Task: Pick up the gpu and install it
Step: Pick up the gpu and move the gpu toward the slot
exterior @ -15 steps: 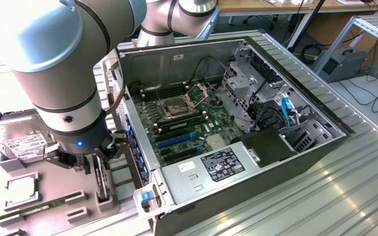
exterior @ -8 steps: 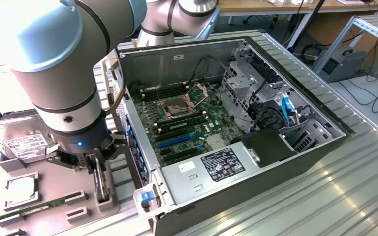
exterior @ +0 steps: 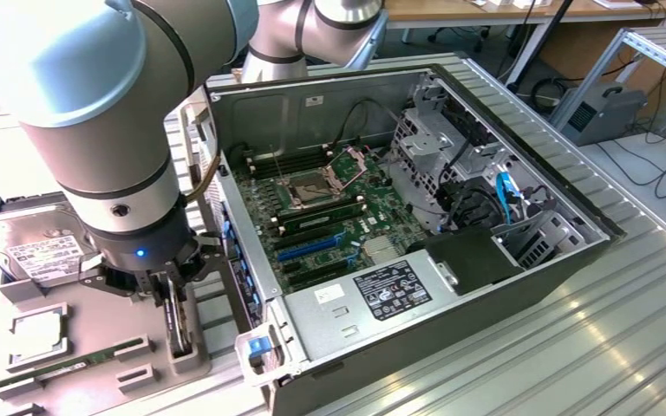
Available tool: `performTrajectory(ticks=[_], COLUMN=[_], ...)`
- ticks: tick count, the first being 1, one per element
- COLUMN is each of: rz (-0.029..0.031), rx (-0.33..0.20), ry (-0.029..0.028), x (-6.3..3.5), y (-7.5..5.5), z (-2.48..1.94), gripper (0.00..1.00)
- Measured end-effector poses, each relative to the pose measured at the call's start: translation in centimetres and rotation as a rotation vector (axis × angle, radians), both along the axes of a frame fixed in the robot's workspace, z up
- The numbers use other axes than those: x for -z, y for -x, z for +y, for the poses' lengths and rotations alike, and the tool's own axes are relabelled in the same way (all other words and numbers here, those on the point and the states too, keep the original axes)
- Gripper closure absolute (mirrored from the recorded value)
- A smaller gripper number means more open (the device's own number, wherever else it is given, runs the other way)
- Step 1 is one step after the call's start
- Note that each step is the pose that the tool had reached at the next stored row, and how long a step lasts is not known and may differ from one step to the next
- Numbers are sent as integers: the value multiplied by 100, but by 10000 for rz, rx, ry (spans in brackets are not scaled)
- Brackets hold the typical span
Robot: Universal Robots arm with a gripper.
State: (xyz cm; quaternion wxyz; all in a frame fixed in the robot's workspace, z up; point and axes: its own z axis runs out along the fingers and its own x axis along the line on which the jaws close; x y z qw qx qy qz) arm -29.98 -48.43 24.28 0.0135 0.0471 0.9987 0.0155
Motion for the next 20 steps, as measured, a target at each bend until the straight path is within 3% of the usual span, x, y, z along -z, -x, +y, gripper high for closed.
performTrajectory(ticks=[4,6,9,16,20], rz=[1,1,1,1,1], rx=[2,2,-5,-643,-670], ry=[1,1,1,2,3], x=[-1,-1,-1,-1,-1], y=[-2,-2,-2,-2,-2], z=[0,0,0,0,0], gripper=[73,65,65,65,65])
